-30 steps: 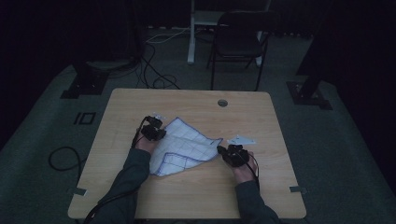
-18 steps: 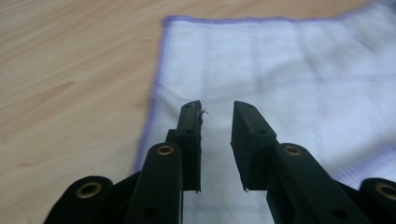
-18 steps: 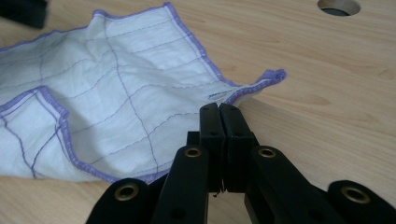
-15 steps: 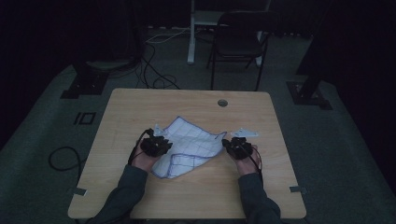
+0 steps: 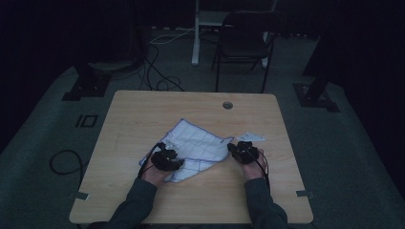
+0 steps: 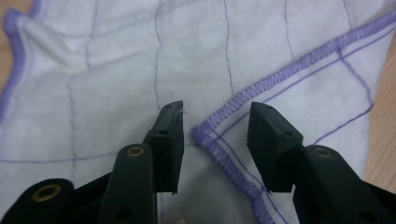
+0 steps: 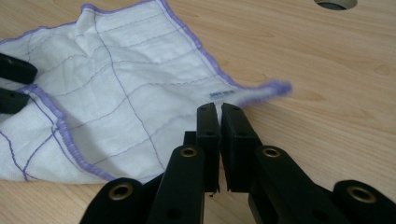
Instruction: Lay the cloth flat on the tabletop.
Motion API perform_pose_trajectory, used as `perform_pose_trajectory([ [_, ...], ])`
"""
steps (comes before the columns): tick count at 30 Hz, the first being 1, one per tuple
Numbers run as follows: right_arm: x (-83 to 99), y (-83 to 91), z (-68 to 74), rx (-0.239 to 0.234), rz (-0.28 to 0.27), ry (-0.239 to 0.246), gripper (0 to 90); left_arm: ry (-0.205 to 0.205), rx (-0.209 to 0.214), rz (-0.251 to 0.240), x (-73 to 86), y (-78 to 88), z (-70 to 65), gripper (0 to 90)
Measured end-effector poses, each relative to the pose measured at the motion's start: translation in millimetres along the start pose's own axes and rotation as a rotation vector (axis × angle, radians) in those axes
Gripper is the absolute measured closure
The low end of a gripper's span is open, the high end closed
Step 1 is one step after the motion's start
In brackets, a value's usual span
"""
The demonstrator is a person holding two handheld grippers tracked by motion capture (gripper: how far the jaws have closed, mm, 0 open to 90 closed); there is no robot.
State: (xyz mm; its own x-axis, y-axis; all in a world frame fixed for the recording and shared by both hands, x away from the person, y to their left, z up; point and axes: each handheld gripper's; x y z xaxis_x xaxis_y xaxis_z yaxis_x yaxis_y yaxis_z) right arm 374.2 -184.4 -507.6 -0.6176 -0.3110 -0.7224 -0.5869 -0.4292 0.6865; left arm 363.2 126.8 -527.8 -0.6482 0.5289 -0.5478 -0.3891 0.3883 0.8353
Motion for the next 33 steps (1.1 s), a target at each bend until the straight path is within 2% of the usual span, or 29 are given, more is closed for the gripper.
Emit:
perform_pose_trajectory([
  [1,1.0,0.1,-0.6,-0.002,0.000,-0.001,86.7,-0.001,-0.002,-0.005,0.9,0.1,-1.4,58.9],
  [5,3.5,0.3,-2.3,-0.001,-0.001,-0.007,86.5,-0.010,0.024,-0.017,2.2,4.7,-7.6,81.2],
  [6,3.5,0.3,-2.3,-0.001,-0.001,-0.007,86.5,-0.010,0.024,-0.017,2.2,4.7,-7.6,83.3],
  [7,3.7,0.8,-2.5,0.001,-0.002,-0.010,86.5,-0.025,0.029,-0.022,3.6,7.3,-11.7,84.2],
  [13,3.6,1.8,-2.1,0.002,-0.003,-0.006,86.7,-0.036,0.033,-0.040,8.5,12.1,-17.6,86.0],
  [16,3.6,1.8,-1.9,0.002,-0.003,-0.005,86.8,-0.023,0.038,-0.046,10.3,13.7,-16.0,86.4],
  [18,3.8,3.0,-1.4,0.002,-0.007,-0.007,86.7,-0.012,0.065,-0.072,13.0,19.5,-20.6,86.6],
  [19,3.8,3.0,-1.4,0.002,-0.007,-0.007,86.7,-0.012,0.065,-0.072,13.0,19.5,-20.6,86.6],
  [22,4.3,3.7,-2.2,0.000,-0.007,-0.008,86.6,-0.054,0.089,-0.085,15.2,24.3,-33.2,86.5],
  [24,4.9,3.6,-2.1,0.001,-0.006,-0.005,86.6,-0.067,0.114,-0.099,17.7,27.2,-44.2,86.5],
  [25,4.9,3.6,-2.1,0.001,-0.006,-0.005,86.6,-0.067,0.114,-0.099,17.7,27.2,-44.2,86.5],
  [26,5.6,3.6,-1.8,0.001,-0.005,-0.006,86.6,-0.086,0.130,-0.103,19.1,29.8,-51.9,86.5],
  [33,6.4,3.5,-2.0,0.001,-0.004,-0.007,86.6,-0.120,0.174,-0.121,20.5,35.8,-67.6,86.4],
])
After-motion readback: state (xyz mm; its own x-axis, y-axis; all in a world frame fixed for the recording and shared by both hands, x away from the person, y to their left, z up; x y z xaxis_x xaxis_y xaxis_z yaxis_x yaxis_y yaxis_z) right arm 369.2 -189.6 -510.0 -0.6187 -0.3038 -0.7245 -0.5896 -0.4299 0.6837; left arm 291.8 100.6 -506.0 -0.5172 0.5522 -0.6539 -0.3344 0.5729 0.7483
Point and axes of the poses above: each handheld gripper's, and its own axes: y roughly backward along the jaws, x roughly out of its underside, z roughly to its left, and after that the axes turned 6 degrees about z, right-handed
